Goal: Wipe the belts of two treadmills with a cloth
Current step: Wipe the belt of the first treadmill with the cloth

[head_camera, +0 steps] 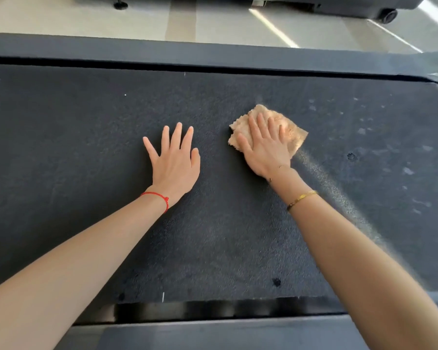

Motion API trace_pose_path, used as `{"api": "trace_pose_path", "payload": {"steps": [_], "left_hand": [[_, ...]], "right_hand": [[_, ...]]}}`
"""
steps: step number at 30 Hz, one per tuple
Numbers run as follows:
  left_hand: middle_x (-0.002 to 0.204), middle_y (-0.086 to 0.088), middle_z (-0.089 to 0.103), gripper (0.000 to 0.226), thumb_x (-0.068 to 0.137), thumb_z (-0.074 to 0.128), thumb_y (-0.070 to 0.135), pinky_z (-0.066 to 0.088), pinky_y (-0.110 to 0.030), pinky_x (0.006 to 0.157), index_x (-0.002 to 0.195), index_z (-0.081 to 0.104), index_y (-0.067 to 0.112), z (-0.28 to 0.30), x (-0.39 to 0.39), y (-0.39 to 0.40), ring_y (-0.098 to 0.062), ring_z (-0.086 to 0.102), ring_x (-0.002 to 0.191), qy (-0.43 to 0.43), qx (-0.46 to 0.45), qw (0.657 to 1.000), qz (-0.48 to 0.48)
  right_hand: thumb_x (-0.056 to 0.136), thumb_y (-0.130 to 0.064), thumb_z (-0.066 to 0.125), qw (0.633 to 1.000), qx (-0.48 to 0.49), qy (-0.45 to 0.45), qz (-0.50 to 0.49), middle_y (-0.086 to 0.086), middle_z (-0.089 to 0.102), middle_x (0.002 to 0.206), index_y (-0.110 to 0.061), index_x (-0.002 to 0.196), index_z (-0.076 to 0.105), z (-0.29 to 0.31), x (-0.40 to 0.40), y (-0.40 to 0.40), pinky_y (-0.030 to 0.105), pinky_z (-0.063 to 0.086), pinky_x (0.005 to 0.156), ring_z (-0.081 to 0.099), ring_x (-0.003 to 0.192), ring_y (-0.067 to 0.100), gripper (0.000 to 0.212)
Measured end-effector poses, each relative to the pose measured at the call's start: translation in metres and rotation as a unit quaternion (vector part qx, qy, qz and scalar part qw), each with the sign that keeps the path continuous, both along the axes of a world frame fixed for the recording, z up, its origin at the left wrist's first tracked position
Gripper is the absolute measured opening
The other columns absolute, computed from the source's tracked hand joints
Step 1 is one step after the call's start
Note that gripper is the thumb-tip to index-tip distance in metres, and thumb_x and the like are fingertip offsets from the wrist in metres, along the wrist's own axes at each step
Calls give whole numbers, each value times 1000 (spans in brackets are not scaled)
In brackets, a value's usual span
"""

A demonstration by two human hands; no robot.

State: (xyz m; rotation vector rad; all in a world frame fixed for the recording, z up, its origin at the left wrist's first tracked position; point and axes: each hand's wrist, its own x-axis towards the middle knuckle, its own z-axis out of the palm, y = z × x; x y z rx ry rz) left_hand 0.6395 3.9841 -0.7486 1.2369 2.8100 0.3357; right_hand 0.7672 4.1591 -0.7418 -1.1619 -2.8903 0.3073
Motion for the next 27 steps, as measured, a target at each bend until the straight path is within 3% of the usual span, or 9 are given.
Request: {"api": "trace_pose_path", "payload": {"steps": [5,9,13,21,27], "left_hand": [[168,0,9,58,105,26,36,-1,-67,118,160,12,26,-4,2,2,-26,2,154,-2,-6,999,33],[168,1,9,58,103,24,37,1,-67,118,160,12,28,-2,6,7,-25,2,155,-7,-5,999,41],[167,1,13,59,101,24,37,4,-69,117,159,14,27,-3,5,12,-26,6,154,0,-14,999,44],[167,0,14,60,101,27,36,8,-70,116,159,15,27,-5,1,10,-26,7,154,6,-22,999,40],[166,1,16,58,102,26,34,9,-70,116,159,17,27,-3,1,14,-26,9,154,8,-26,999,45]], "right_hand": [[98,-64,20,995,-7,6,96,-12,-5,165,-35,157,6,-1,29,11,42,-7,123,-8,152,18,67],[98,-62,27,1000,13,7,25,-3,2,166,-30,158,9,2,30,50,45,-2,123,-1,152,26,70],[101,-57,18,999,-11,5,-36,1,-2,166,-27,158,5,4,-17,71,44,-7,123,-7,152,26,66],[101,-57,25,996,-14,27,84,-1,3,166,-25,158,4,3,-28,84,42,-3,123,-1,153,24,70],[104,-50,19,994,-9,2,-110,5,-2,166,-18,158,3,6,-27,141,46,-6,123,-6,152,29,66]]}}
